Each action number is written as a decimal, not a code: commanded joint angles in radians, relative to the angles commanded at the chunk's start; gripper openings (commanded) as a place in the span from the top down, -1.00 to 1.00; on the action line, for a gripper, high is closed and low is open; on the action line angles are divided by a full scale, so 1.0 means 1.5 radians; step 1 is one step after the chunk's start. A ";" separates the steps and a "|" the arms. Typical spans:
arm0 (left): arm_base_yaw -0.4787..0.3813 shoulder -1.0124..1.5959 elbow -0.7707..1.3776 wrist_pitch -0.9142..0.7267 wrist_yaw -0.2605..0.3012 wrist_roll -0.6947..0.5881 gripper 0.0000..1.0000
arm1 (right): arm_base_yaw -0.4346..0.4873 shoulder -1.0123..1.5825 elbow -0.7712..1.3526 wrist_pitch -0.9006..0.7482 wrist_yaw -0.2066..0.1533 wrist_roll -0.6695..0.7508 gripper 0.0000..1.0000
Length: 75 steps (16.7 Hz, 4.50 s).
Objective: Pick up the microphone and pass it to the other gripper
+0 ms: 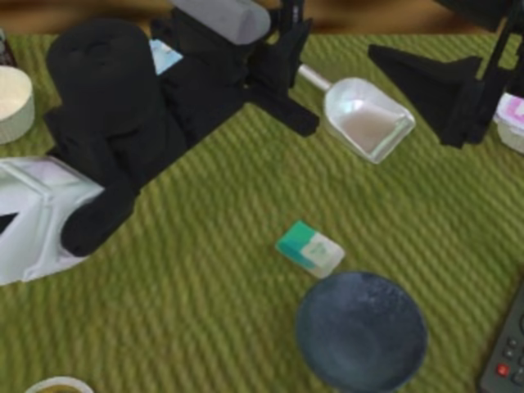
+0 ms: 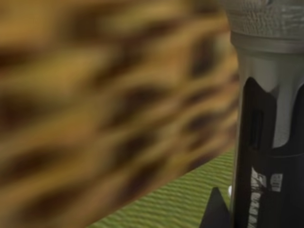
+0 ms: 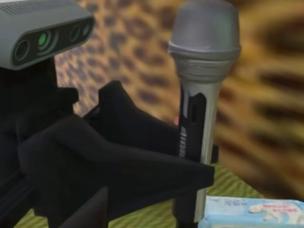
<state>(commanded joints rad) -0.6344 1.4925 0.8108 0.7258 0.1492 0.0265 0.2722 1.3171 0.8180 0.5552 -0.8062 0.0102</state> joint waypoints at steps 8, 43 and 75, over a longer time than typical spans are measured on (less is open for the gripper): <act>0.000 0.000 0.000 0.000 0.000 0.000 1.00 | 0.008 0.050 0.028 0.018 -0.033 0.002 -1.00; 0.000 0.000 0.000 0.000 0.000 0.000 1.00 | 0.151 0.237 0.216 0.010 0.108 -0.007 1.00; 0.035 -0.130 -0.114 -0.031 0.009 0.004 -1.00 | 0.096 0.193 0.183 0.017 0.054 -0.003 1.00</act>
<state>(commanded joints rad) -0.5819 1.2970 0.6391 0.6787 0.1634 0.0319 0.4162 1.6062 1.0918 0.5801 -0.7259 0.0051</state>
